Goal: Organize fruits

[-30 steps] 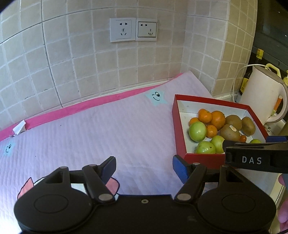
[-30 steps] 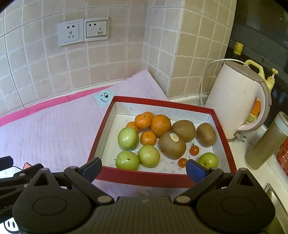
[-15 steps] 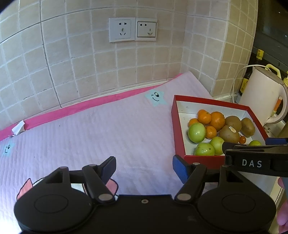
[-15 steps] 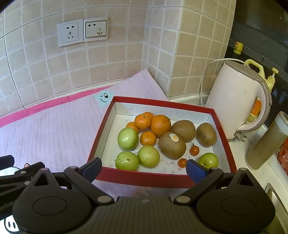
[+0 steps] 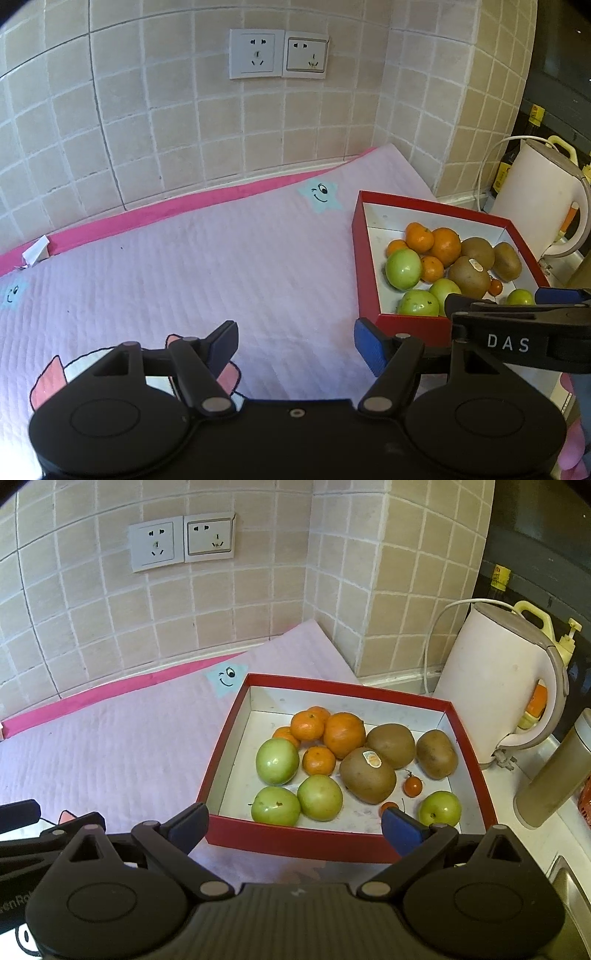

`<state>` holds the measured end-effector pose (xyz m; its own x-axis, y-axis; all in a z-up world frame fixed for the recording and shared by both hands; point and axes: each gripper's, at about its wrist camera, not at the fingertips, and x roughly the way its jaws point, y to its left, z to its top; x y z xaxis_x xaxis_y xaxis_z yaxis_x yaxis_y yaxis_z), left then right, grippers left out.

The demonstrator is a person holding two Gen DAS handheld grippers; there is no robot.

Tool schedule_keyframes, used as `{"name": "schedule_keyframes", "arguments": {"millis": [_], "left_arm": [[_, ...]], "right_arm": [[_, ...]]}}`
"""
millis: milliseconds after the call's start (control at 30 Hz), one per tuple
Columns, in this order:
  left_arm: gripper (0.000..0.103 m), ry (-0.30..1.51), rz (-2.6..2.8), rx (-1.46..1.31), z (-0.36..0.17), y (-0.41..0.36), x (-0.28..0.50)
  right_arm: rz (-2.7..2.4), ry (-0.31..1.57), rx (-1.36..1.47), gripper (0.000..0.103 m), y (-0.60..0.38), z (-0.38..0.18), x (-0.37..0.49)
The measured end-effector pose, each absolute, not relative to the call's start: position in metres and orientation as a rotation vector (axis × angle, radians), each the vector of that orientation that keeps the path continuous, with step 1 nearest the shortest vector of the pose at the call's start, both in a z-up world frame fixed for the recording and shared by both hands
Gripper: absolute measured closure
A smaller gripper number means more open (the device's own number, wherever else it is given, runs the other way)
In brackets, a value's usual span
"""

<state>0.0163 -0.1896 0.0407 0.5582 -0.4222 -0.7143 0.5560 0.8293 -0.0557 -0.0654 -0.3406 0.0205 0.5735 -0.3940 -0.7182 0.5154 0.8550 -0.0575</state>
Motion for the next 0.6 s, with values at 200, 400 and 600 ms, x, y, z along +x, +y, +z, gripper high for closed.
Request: {"name": "schedule_keyframes", "arguments": {"millis": [200,400,600], "left_arm": [[0.021,0.786,-0.576,0.186,0.0419,-0.1890,0.0159],[0.021,0.777,-0.576,0.190,0.0426,-0.1885,0.0153],[0.020,0.720,-0.533,0.214,0.0426,-0.1877,0.0110]], "right_arm": [[-0.530,0.799,0.169,0.002,-0.3405,0.0213,-0.0654],[-0.530,0.792,0.168,0.002,-0.3398,0.0226,-0.0665],[-0.526,0.796,0.184,0.002,-0.3414,0.0218,-0.0671]]}}
